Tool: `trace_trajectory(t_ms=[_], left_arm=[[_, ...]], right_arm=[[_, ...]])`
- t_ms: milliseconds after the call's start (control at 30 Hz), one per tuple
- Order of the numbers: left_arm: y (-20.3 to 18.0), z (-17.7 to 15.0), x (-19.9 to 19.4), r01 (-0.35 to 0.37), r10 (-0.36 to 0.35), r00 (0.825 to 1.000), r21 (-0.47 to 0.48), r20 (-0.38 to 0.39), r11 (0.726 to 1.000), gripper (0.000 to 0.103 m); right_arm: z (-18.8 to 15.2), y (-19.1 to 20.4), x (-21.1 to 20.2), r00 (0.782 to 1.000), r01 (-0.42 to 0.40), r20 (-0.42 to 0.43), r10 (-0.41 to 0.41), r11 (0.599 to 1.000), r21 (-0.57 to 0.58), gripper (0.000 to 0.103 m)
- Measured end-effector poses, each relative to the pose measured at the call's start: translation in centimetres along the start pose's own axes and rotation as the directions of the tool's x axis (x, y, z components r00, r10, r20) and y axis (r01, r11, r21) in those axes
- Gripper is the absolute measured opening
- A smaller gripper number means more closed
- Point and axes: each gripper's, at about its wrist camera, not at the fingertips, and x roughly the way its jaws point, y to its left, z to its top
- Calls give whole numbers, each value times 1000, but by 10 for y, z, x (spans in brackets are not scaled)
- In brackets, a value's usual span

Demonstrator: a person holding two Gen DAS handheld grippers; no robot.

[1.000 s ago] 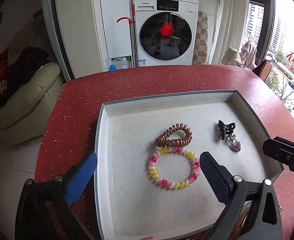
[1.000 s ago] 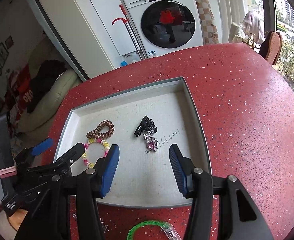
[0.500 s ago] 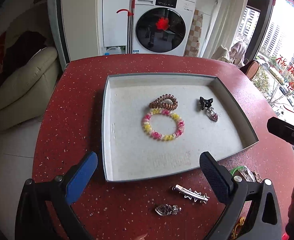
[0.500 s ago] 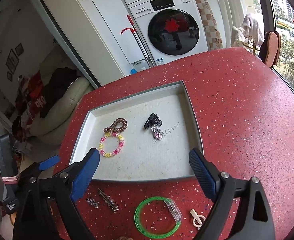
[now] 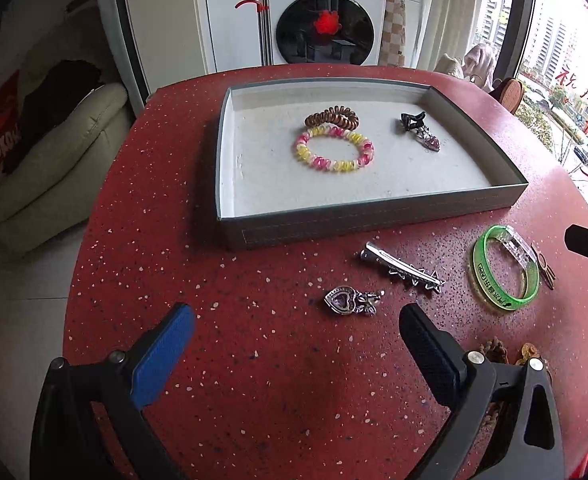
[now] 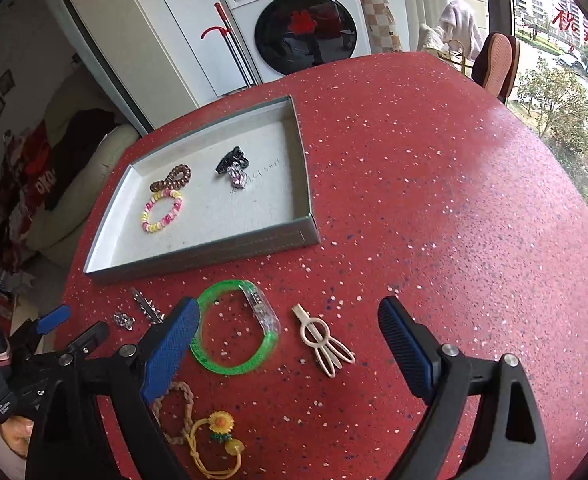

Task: Organize jewelry
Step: 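Withdraw both tools from the tray toward the remaining jewelry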

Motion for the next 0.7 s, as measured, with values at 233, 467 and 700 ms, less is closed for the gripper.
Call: trace_trajectory(t_ms=[233, 467, 700], left_arm=[[-4, -6, 5, -2, -1, 999, -84, -40, 996, 103], [-13, -1, 13, -40, 31, 998, -178, -56, 983, 103], [-23, 2, 21, -59, 50, 997, -150, -58, 987, 102]], right_arm=[[-19, -13, 1, 996, 85, -33, -87, 994, -63, 93], [-22, -15, 8, 991, 118, -44, -125, 984, -133, 91], [-20, -7, 26, 988, 122, -66, -138, 972, -199, 72]])
